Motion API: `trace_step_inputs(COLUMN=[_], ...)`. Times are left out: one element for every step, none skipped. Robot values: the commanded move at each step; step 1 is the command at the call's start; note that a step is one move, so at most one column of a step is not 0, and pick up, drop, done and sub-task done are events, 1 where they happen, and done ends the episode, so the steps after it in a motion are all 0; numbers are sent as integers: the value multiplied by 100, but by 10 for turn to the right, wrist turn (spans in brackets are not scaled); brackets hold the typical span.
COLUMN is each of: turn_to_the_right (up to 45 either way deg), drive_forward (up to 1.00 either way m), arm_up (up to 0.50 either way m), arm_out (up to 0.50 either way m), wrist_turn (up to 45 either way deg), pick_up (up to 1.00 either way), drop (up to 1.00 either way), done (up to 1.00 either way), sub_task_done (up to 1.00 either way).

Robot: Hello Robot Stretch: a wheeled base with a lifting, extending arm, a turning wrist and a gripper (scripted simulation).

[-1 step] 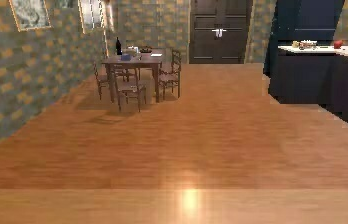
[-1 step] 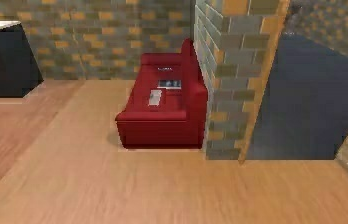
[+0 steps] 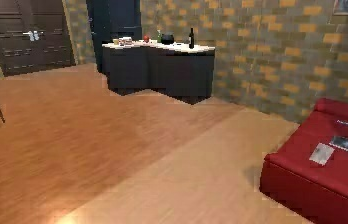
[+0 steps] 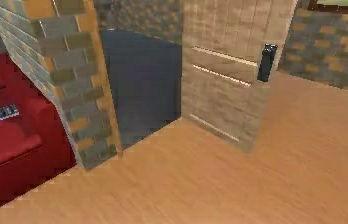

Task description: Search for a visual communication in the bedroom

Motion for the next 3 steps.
trace_step_inputs(turn_to_the_right=[450,420,30], drive_forward=[0,0,0], arm_up=[0,0,0], arm_out=[0,0,0], wrist_turn=[0,0,0], pick_up=[0,0,0], drop=[0,0,0], done=[0,0,0], sub_task_done=[0,0,0])
